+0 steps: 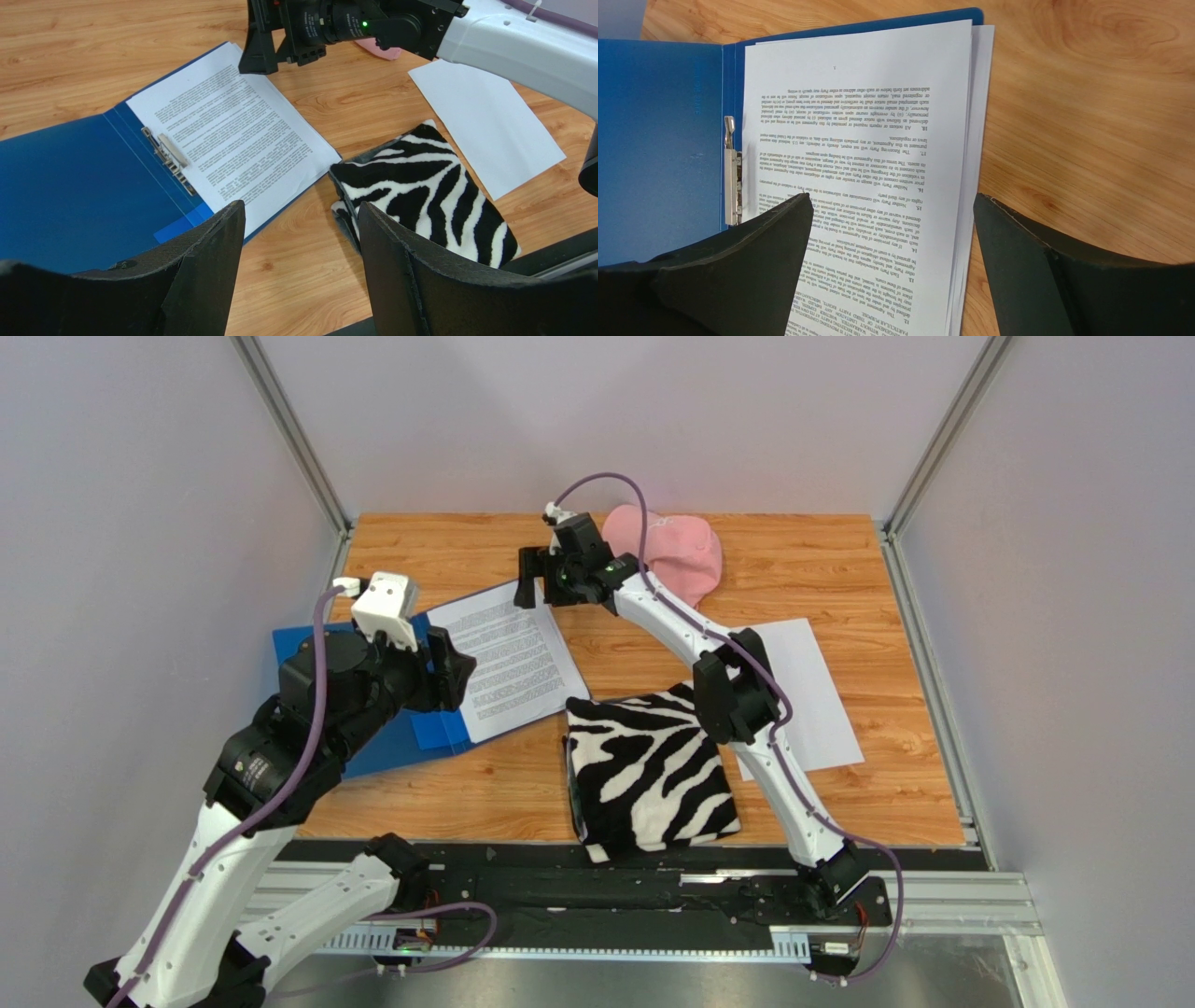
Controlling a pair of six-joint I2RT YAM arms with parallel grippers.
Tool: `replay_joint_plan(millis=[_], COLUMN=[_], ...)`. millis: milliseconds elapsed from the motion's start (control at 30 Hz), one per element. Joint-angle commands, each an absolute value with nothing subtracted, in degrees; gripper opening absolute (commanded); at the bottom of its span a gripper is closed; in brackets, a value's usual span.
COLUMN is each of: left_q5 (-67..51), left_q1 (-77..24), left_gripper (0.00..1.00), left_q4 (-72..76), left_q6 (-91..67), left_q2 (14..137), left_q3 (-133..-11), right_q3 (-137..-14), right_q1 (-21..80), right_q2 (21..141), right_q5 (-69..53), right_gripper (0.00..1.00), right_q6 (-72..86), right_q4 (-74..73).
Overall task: Put the files into the folder
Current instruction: Place the file in the spring clip on the folder, then pick up the file from the center of the board.
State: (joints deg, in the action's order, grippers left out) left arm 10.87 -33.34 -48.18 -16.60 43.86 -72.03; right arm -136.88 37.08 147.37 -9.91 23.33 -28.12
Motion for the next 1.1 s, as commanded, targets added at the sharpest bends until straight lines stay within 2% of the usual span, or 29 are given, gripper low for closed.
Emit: replay_joint_plan(millis=[0, 133, 367, 500, 633, 800, 900, 933, 1067], left_q5=[9.8, 8.1, -2.1, -8.8, -8.8, -6.9, -4.8, -4.6, -5.0], left_q1=[-33.0, -33.0, -33.1, -34.8, -41.1, -49.6, -54.2, -55.1, -57.8], left_gripper=[0.69, 0.69, 0.68, 0.65, 0.63, 0.59, 0.54, 0.51, 0.49], left_q4=[-46.9, -46.9, -42.0, -37.7, -31.5, -26.6, -26.5, -26.6, -29.0], left_q6=[-17.3, -16.9, -16.9, -18.8, -18.6, -17.9, -15.6, -15.2, -15.1], left_q2=[43.8, 44.9, 50.2, 57.4, 68.4, 82.7, 96.5, 99.2, 110.4], left_q3=[-72.4, -73.4, -72.4, -72.5, -75.5, -82.8, -89.9, -93.4, -102.6], right_q3=[-139.7, -134.1, -107.2, -94.5, -76.3, -63.8, -56.4, -54.1, -48.7], right_q1=[37.3, 35.6, 28.9, 17.8, 7.3, -9.0, -19.1, -21.3, -24.9], right_q2=[140.0, 132.8, 109.3, 94.7, 82.2, 73.6, 69.9, 68.7, 63.3], right_q5=[-5.0, -2.2, 5.2, 5.3, 5.9, 5.3, 0.8, -4.8, -6.3], right_gripper=[0.91, 0.93, 0.93, 0.94, 0.94, 0.93, 0.93, 0.93, 0.93], right_q6=[19.4, 19.1, 17.8, 22.0, 21.5, 18.9, 24.4, 26.3, 25.8], right_q4=[-30.6, -32.8, -33.3, -38.8, -38.8, -38.3, -38.9, -37.5, -38.0])
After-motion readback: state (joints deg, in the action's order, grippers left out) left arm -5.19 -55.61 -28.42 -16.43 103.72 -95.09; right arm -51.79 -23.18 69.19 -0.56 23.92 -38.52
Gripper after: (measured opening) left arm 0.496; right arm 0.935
